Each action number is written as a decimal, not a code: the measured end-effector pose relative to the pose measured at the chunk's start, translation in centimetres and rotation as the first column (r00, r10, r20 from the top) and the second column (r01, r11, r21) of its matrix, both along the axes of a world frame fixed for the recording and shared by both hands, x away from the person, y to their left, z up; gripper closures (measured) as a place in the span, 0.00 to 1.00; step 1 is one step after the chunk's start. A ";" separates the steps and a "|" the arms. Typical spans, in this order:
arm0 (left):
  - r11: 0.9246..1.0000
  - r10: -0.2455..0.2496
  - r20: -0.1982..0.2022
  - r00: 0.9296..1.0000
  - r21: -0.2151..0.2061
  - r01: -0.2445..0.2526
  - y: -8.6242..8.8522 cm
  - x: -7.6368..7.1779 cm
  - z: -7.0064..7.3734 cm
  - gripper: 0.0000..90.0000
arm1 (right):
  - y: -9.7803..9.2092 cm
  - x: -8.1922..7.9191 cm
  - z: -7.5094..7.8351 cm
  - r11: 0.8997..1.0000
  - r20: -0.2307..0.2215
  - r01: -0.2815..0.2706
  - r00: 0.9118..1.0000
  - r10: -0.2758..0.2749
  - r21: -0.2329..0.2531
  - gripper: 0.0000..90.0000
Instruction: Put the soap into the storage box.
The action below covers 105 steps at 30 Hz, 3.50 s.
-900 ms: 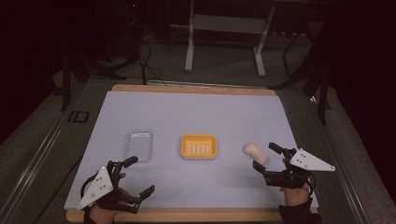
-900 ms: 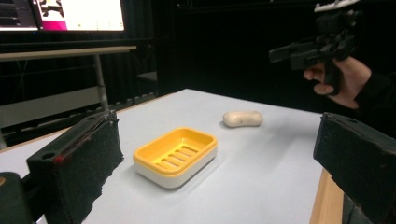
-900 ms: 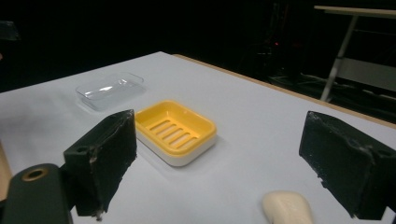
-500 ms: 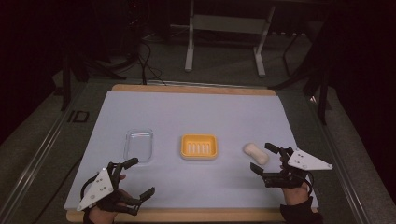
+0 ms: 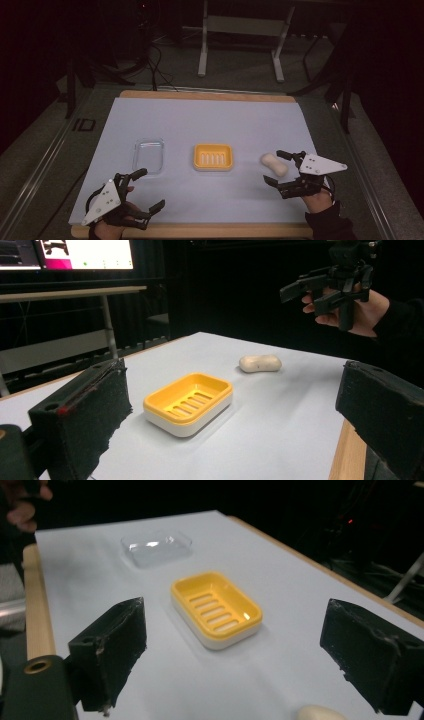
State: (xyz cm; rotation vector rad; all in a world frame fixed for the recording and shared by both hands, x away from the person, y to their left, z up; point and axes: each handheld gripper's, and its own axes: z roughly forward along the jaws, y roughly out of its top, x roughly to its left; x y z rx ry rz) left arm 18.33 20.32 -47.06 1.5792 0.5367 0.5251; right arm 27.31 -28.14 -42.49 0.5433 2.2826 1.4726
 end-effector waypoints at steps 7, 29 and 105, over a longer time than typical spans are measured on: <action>1.000 -0.005 -0.006 1.000 -0.002 0.005 0.0 0.0 0.0 0.01 | 0.8 0.2 0.1 0.990 -0.050 -0.075 0.996 0.069 -0.122 0.14; 1.000 -0.002 -0.020 1.000 0.013 0.002 -0.1 0.1 -0.1 0.01 | 2.5 1.5 -0.6 0.911 -0.238 -0.127 0.971 0.033 -0.392 0.16; 0.998 -0.026 -0.031 0.999 0.051 0.028 -0.5 0.1 -0.4 0.01 | 3.5 8.1 -1.1 0.676 -0.547 -0.236 0.785 -0.291 -0.698 0.15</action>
